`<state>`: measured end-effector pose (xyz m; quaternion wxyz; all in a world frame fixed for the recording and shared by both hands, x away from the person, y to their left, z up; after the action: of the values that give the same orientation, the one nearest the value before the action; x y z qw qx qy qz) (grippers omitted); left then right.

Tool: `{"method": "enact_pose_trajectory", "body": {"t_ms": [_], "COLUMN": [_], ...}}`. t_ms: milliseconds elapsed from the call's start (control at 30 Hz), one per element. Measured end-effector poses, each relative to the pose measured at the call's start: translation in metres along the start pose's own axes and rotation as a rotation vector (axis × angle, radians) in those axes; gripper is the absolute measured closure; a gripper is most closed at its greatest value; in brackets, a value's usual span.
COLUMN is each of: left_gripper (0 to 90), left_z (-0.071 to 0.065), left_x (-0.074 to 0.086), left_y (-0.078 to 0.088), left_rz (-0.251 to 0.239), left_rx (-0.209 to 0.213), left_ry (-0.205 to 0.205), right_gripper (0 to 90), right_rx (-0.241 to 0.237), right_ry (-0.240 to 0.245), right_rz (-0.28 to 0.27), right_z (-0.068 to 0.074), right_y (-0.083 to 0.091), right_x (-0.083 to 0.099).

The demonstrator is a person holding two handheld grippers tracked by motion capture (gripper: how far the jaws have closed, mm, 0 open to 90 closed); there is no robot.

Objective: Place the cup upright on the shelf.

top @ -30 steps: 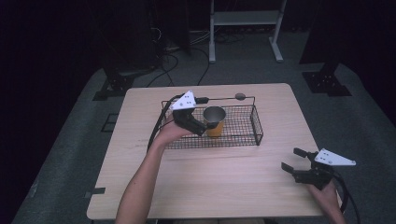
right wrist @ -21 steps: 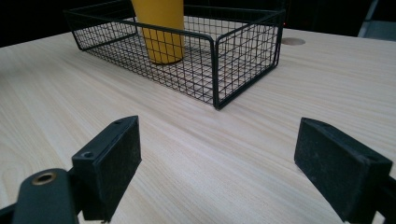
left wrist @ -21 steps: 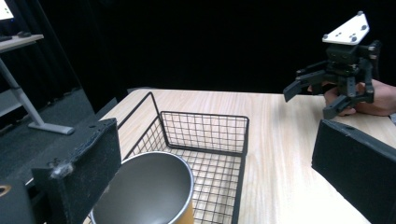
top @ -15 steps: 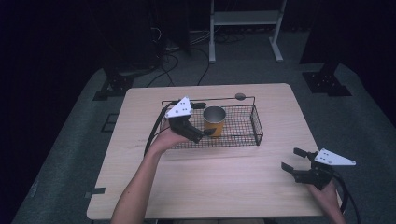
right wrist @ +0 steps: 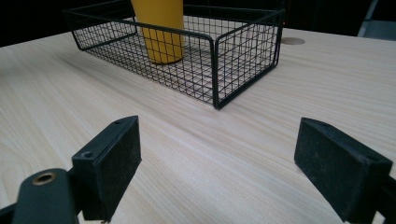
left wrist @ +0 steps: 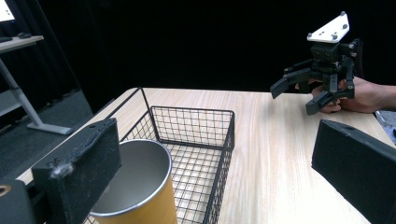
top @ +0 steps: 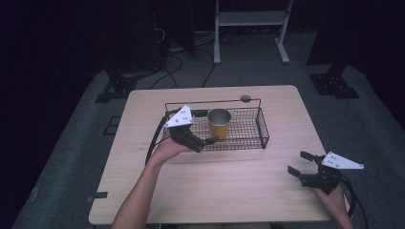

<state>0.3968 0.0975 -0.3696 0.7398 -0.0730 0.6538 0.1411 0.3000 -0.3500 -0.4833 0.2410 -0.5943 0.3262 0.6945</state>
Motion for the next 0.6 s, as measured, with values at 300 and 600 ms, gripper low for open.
{"method": "enact_pose_trajectory", "body": {"t_ms": [300, 600], "left_gripper": [0.7, 0.7], "left_z": [-0.007, -0.015], "left_x": [0.003, 0.009], "left_y": [0.007, 0.016], "left_rz": [-0.011, -0.018], "left_rx": [-0.001, -0.004], "left_ry": [0.004, 0.012], "right_gripper": [13.6, 13.7], "right_rx": [0.001, 0.001], "right_ry": [0.0, -0.003], "right_rz": [0.001, 0.002], "right_z": [0.0, 0.0], "right_y": [0.0, 0.0], "right_x": [0.0, 0.0]}}
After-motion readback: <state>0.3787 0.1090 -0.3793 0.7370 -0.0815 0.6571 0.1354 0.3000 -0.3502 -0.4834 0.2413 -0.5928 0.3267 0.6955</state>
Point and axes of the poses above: each handheld gripper's, and its own axes: y roughly backward along the jaws, x roughly out of its underside, z roughly to its left, the point moved 1 cm from there along -y, roughly forward along the jaws, and after that the axes turned 9 degrees about -z, right-handed, at the moved point
